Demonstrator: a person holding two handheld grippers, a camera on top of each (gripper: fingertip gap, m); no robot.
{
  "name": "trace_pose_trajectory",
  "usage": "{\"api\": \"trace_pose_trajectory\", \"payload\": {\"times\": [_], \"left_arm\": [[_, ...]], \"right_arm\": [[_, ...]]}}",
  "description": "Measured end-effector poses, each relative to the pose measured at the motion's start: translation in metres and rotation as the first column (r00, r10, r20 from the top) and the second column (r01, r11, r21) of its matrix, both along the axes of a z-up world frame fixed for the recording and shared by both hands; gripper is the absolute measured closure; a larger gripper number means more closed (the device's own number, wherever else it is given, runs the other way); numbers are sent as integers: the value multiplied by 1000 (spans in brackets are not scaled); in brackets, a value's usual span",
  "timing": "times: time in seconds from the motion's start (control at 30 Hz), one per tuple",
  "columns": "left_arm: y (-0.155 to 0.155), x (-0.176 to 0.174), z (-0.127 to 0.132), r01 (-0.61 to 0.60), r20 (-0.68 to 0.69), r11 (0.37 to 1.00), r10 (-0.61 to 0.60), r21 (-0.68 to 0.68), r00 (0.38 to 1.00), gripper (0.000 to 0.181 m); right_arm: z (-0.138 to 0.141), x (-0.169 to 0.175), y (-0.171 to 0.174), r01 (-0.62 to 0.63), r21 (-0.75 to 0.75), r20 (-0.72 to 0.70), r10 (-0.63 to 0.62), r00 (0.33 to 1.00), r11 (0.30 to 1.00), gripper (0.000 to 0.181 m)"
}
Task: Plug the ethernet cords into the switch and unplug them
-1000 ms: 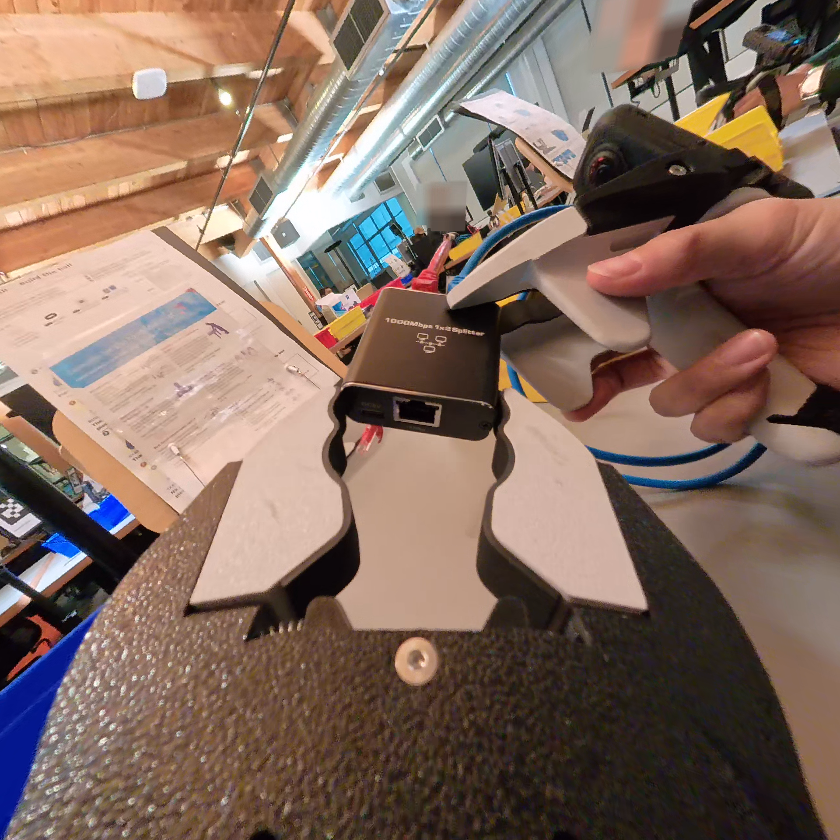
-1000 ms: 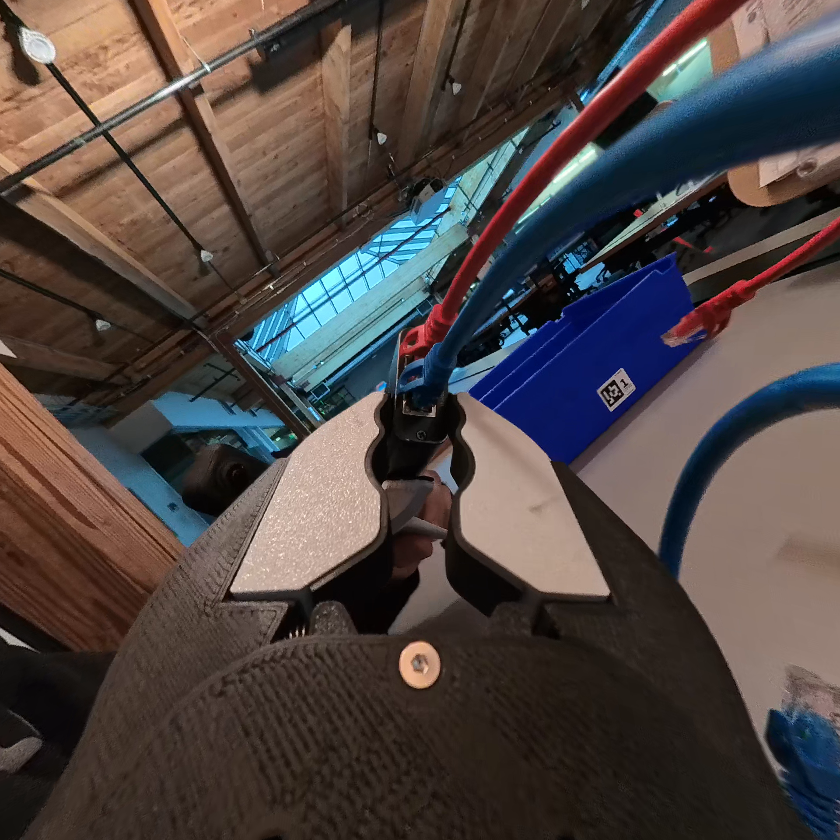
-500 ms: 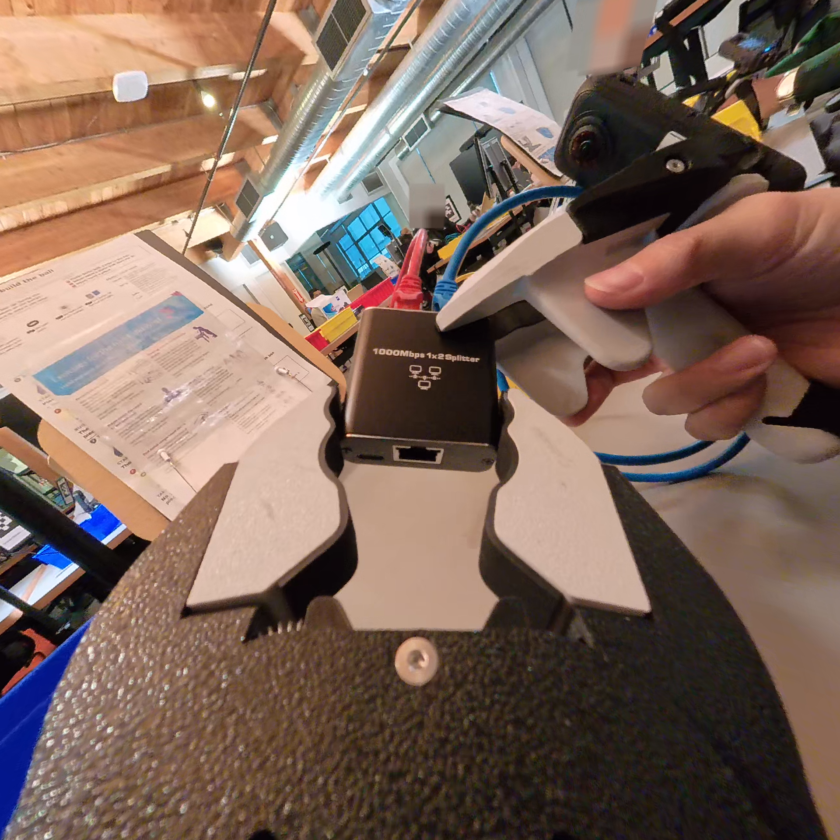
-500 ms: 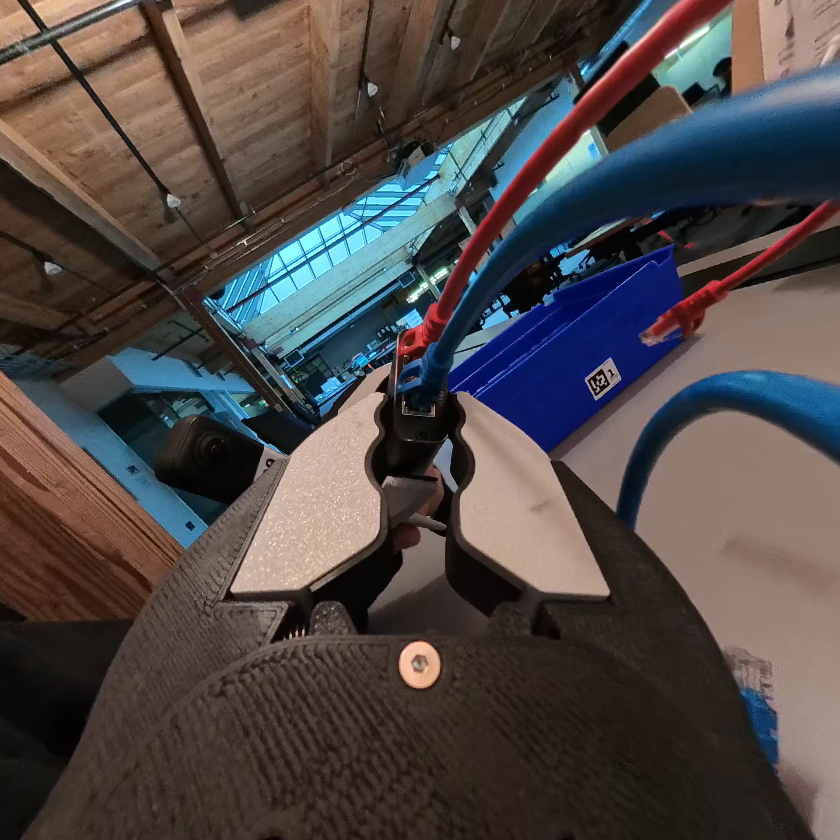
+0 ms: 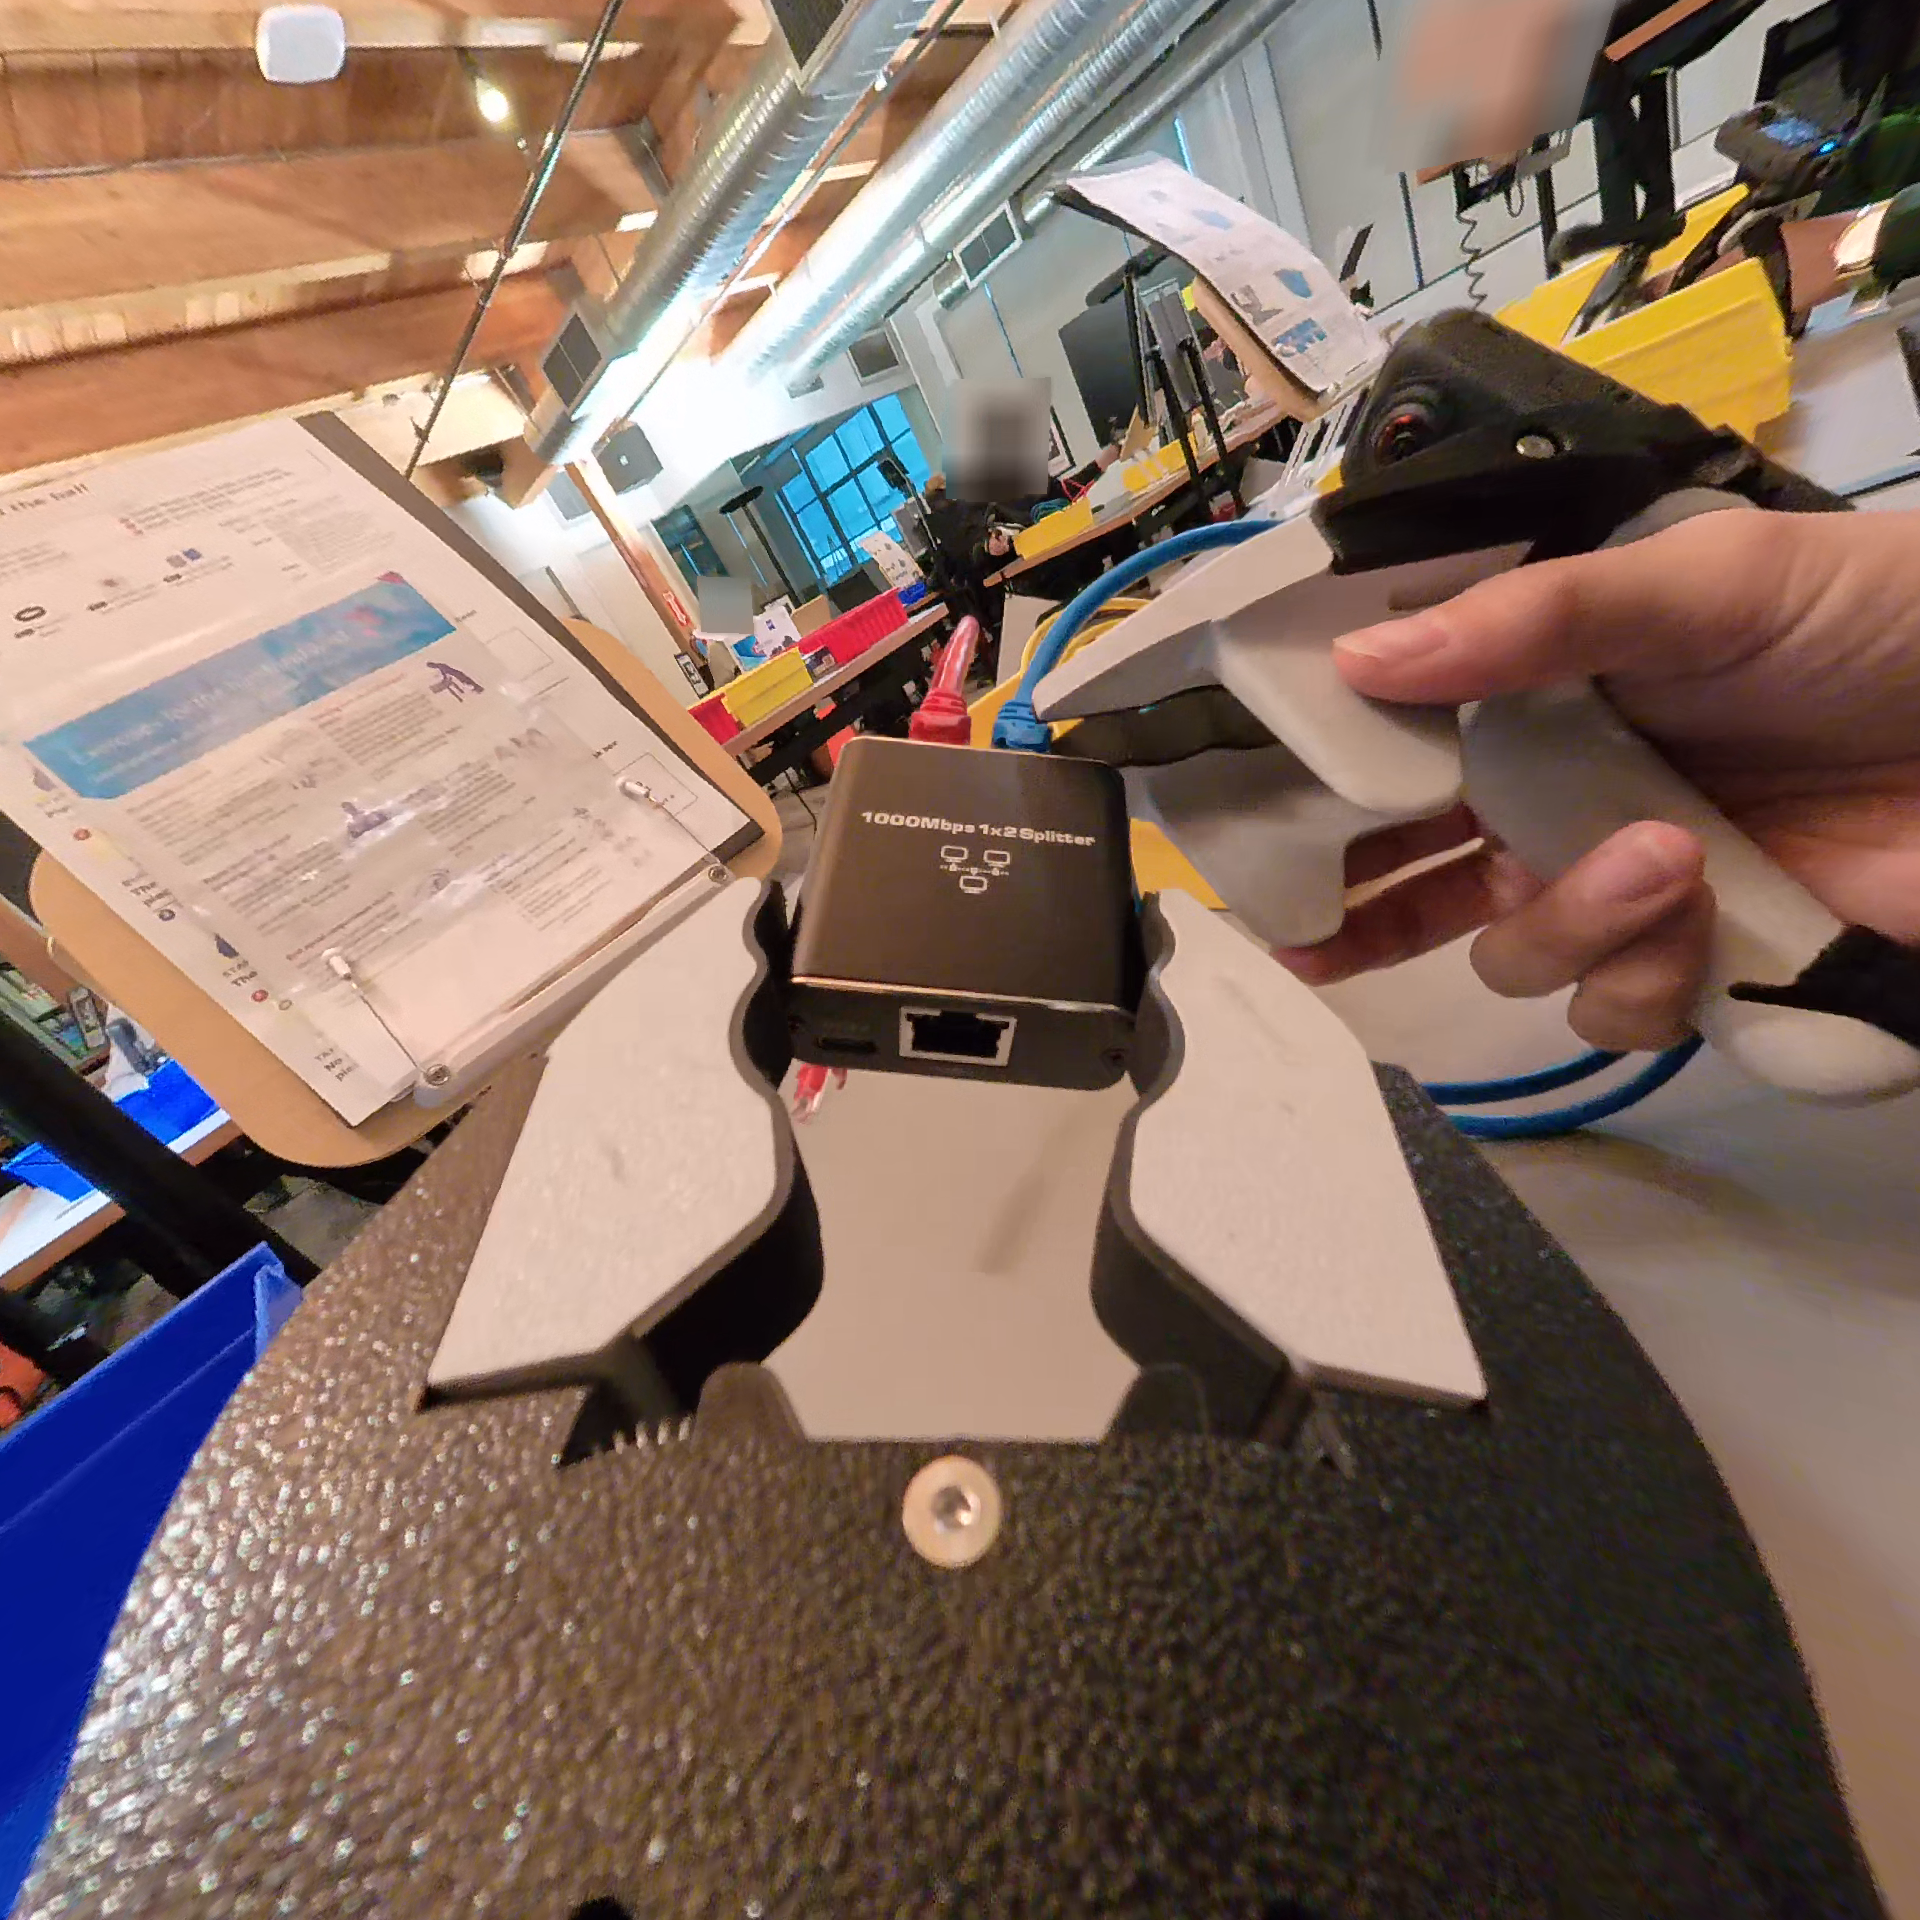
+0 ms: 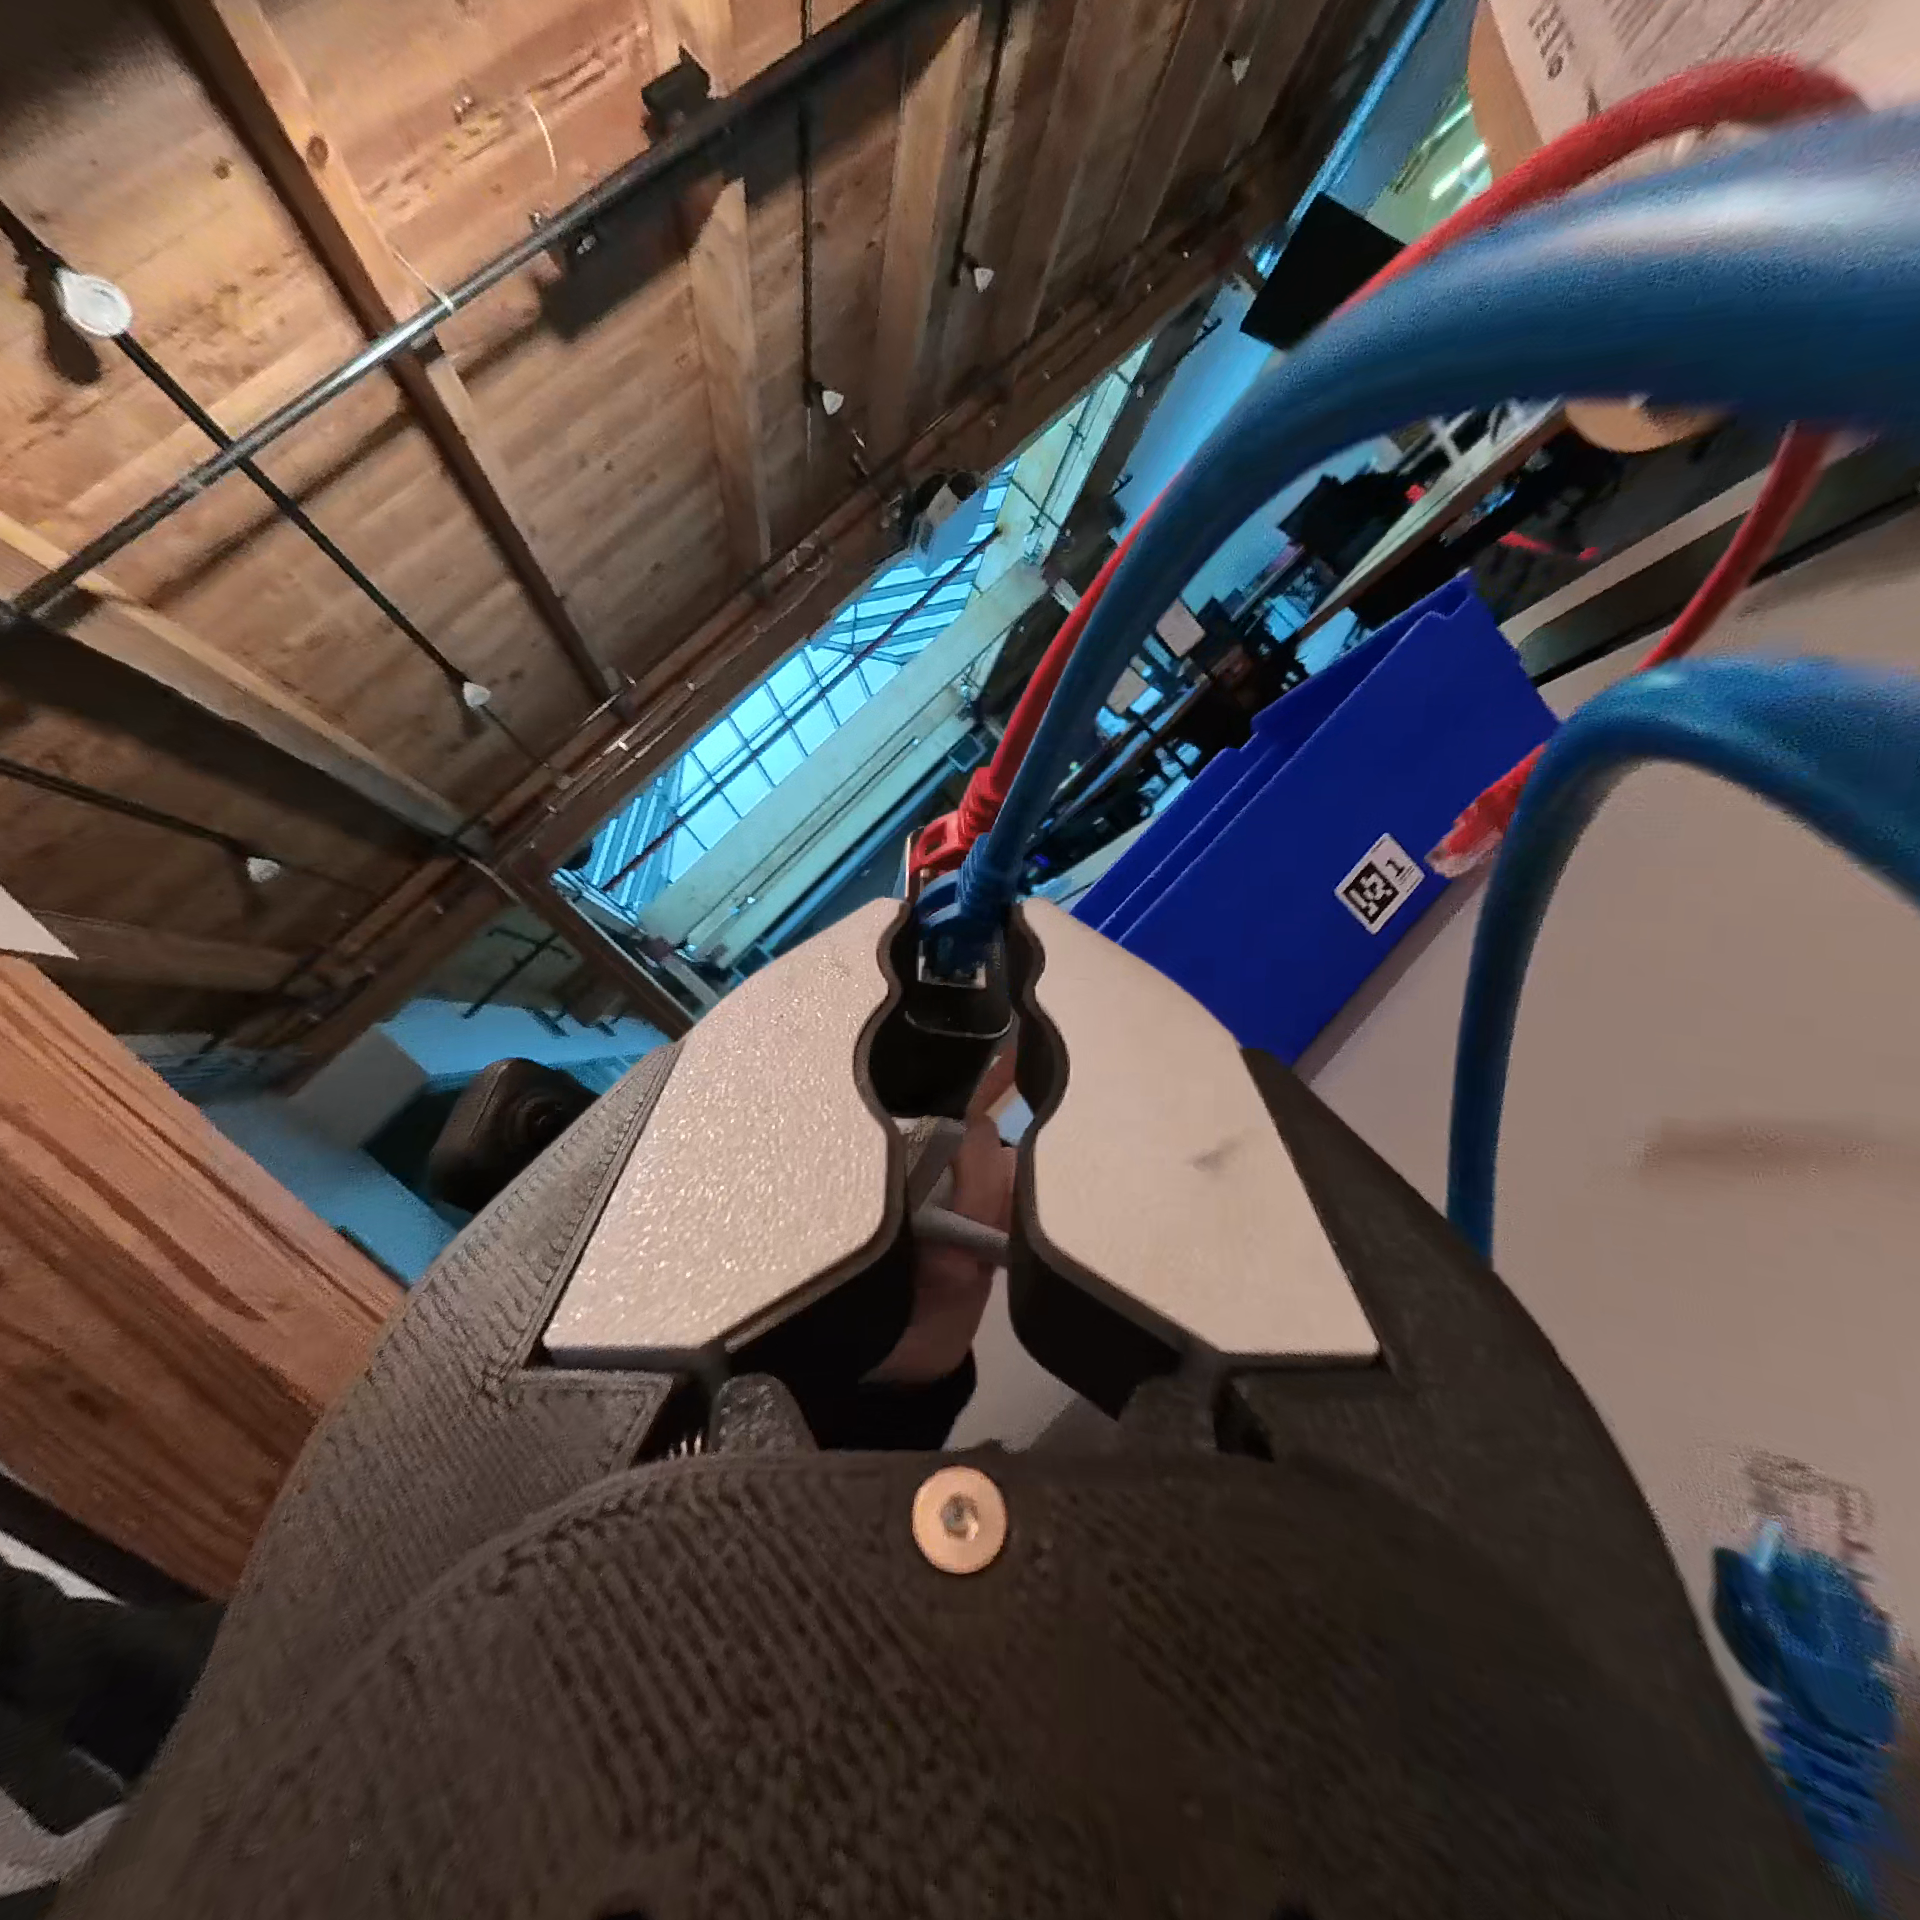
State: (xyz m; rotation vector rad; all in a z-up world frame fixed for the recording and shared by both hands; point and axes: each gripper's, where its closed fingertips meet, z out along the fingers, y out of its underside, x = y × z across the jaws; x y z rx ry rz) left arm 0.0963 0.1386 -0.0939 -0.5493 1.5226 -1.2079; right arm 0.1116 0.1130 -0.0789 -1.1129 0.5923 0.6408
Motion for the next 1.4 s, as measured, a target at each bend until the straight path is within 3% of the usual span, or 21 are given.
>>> {"api": "trace_pose_trajectory", "payload": {"times": [0.5,1.4], "left_arm": [[-5,3,-3,-33,-46,999,35,27,998,118],[-14,7,8,-153,63,980,162,-129,985,118]], "right_arm": [[-10,2,5,-58,146,-269,95,959,988,167],[3,6,-1,-64,150,7,64,998,987,168]]}}
